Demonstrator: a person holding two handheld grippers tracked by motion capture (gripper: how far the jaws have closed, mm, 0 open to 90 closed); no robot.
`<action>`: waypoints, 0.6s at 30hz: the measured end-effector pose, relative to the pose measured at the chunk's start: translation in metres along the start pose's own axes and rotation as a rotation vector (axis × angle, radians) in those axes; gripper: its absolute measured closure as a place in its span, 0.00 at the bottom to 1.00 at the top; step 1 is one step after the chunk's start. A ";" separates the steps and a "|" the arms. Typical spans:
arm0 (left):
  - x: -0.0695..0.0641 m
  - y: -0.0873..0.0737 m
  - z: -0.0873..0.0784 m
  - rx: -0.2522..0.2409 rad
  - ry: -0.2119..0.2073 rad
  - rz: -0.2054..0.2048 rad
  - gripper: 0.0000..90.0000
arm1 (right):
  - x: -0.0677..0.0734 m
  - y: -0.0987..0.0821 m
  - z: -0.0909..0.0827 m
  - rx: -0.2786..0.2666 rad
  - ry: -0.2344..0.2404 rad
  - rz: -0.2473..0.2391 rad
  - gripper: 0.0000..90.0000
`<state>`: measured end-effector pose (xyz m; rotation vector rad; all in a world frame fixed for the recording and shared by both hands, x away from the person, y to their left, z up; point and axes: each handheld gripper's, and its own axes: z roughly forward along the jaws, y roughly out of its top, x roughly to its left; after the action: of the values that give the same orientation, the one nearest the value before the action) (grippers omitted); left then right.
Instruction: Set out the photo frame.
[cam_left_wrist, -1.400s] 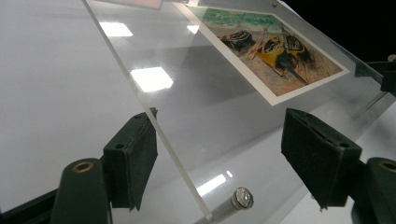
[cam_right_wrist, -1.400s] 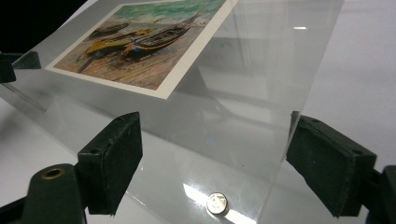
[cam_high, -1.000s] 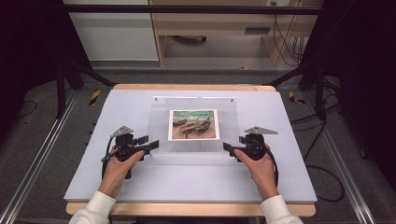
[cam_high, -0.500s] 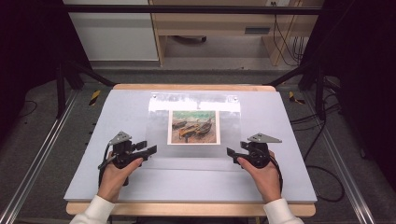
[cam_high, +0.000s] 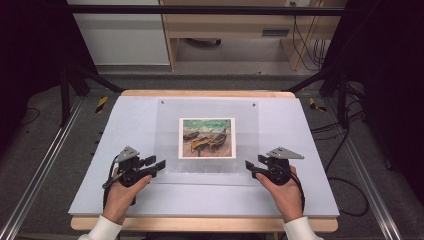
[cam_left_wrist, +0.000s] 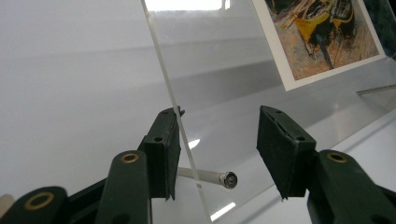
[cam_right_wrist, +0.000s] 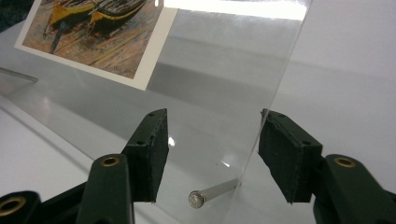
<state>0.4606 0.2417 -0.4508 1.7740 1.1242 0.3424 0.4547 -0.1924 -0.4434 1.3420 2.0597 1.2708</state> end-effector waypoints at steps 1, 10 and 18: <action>0.000 0.000 -0.001 0.001 0.001 0.002 0.55 | 0.000 -0.001 -0.001 0.000 -0.004 -0.005 0.49; -0.002 -0.002 -0.003 0.007 0.012 -0.012 0.57 | 0.003 -0.001 -0.003 -0.001 -0.013 -0.011 0.52; -0.001 -0.003 -0.004 0.009 0.013 -0.025 0.58 | 0.001 0.003 0.000 -0.009 -0.009 -0.009 0.52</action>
<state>0.4558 0.2434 -0.4509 1.7659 1.1575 0.3345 0.4555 -0.1915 -0.4408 1.3310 2.0497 1.2664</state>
